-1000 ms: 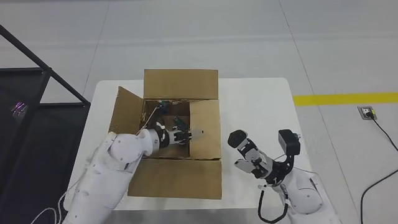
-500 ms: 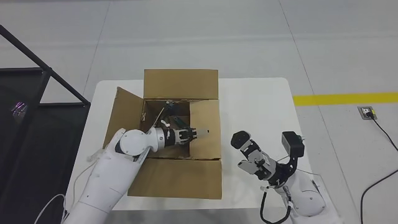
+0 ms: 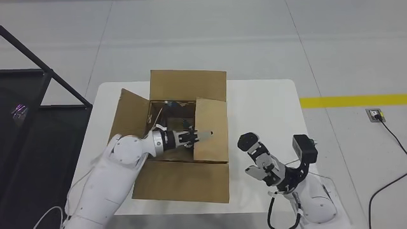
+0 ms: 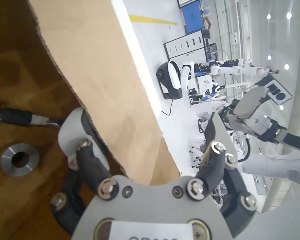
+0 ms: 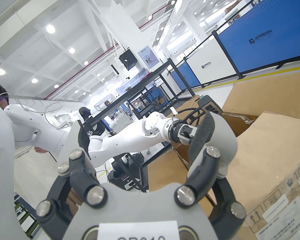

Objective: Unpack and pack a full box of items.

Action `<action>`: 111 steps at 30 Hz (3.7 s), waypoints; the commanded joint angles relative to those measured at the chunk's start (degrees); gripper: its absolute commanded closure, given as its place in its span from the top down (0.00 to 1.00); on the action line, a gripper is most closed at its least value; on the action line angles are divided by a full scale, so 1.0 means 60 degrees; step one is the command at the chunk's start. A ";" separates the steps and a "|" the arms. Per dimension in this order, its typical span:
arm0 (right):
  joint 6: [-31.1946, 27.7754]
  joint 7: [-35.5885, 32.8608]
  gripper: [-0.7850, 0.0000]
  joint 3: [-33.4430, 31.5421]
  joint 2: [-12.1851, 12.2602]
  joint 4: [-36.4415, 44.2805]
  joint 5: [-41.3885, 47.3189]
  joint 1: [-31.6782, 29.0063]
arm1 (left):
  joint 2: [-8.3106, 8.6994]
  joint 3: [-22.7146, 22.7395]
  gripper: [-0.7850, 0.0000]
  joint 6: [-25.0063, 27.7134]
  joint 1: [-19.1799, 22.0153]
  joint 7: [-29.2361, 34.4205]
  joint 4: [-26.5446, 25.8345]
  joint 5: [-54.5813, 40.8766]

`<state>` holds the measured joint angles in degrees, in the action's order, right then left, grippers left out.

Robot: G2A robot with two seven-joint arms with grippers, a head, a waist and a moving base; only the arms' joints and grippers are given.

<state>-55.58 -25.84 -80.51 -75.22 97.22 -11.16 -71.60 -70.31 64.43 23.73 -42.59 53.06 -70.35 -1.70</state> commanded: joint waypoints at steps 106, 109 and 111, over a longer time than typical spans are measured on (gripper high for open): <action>0.9734 -0.5051 1.00 0.9145 -0.3421 -0.8383 -0.6407 0.9277 | 0.0456 0.7434 1.00 -0.0136 -0.7340 -0.2857 -0.5748 -0.0860; 0.9515 -0.4895 1.00 0.9316 -0.3824 -0.9243 -0.6129 0.9477 | 0.0456 0.7434 1.00 -0.0136 -0.7340 -0.2857 -0.5748 -0.0860; 0.9527 -0.4762 1.00 0.9403 -0.4077 -0.9768 -0.6023 0.9585 | 0.0456 0.7434 1.00 -0.0136 -0.7340 -0.2857 -0.5748 -0.0860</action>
<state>1.56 -54.78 -24.26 -99.07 40.08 -47.55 -14.32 -67.57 109.04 22.92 -86.63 35.92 -104.83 -6.86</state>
